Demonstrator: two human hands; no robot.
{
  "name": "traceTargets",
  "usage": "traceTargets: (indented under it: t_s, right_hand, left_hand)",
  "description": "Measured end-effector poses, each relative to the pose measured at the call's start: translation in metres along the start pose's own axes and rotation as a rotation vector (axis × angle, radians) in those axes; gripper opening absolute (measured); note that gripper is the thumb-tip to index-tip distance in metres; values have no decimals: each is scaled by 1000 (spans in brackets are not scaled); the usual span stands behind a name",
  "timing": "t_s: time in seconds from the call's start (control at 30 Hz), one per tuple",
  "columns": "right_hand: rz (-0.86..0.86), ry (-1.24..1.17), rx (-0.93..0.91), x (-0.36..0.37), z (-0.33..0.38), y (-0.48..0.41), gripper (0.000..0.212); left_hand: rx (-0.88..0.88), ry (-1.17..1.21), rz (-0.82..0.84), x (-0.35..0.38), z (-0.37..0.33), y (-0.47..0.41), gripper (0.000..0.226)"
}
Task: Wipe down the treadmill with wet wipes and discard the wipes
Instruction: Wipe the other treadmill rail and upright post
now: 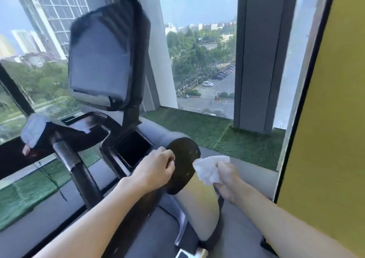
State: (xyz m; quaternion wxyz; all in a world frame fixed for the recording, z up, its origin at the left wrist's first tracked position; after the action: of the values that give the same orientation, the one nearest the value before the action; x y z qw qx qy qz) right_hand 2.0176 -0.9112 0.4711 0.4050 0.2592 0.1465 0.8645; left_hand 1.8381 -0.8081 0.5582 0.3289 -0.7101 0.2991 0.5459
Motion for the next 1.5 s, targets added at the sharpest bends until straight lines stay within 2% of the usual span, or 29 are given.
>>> traceTargets:
  t_s: [0.07,0.2,0.3,0.43,0.57,0.63,0.7,0.8,0.83,0.9,0.93,1.03,1.1,1.13,1.2,1.27,1.33,1.37,1.43,1.5]
  right_hand:
    - [-42,-1,37,5,-3,-42,44]
    - [-215,67,-4,21,19,-70,25]
    - [-271,162,-73,26,29,-90,31]
    - [-236,240,-90,35,31,-127,32]
    - [-228,257,-258,29,49,-158,30]
    - [-142,288,-307,22,64,-164,17]
    - [35,278,-332,20,76,-170,14]
    - [265,297,-375,27,93,-167,16]
    - [311,302,-393,30,97,-165,14]
    - [365,326,-474,31,104,-160,9]
    - [383,361,-522,30,105,-158,10]
    - [496,594,-638,25,95,-151,56]
    - [578,782,-691,27,85,-144,77]
    - [588,806,-704,29,80,-142,80]
    - [547,643,-701,31,74,-144,62]
    - [465,434,-677,28,73,-156,42]
    - [377,344,-644,23,70,-173,34]
    - [321,336,-632,20,66,-184,32]
    - [203,372,-589,16,51,-210,31]
    - [153,467,-504,17,32,-233,32]
  left_hand:
    - [36,-111,-1,8,13,-30,24]
    - [117,-220,-8,22,29,-92,31]
    - [129,-238,50,39,37,-129,36]
    - [123,-294,72,60,45,-159,42]
    - [106,-237,8,64,50,-165,48]
    - [89,-216,-53,60,47,-167,50]
    - [96,-135,-69,52,31,-174,59]
    - [6,116,93,46,-2,-196,67]
    - [-29,153,109,47,-11,-201,57]
    - [-118,168,19,48,-22,-210,27]
    - [-181,181,-34,48,-22,-214,26]
    - [-400,282,-68,52,-19,-224,32]
    - [-520,515,-38,55,-22,-230,36]
    - [-559,619,0,57,-26,-232,37]
    - [-526,687,100,58,-35,-235,40]
    - [-432,619,140,54,-40,-233,39]
    - [-311,333,60,50,-26,-224,32]
    - [-222,117,33,48,-16,-217,30]
    - [-38,-223,84,49,11,-200,35]
    - [27,-300,154,54,31,-186,41]
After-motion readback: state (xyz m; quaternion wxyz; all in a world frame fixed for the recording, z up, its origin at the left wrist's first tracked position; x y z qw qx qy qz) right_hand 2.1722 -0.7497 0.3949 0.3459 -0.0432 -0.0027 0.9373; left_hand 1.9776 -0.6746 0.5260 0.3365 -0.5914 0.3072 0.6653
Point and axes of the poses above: each hand's wrist, its own y-axis away from the middle knuckle, its own x-axis out of the palm, z = x × y, the point moved 1 cm from there along -y, towards the middle knuckle, and after that the axes turned 4 degrees about -y, right-handed, at the moved point
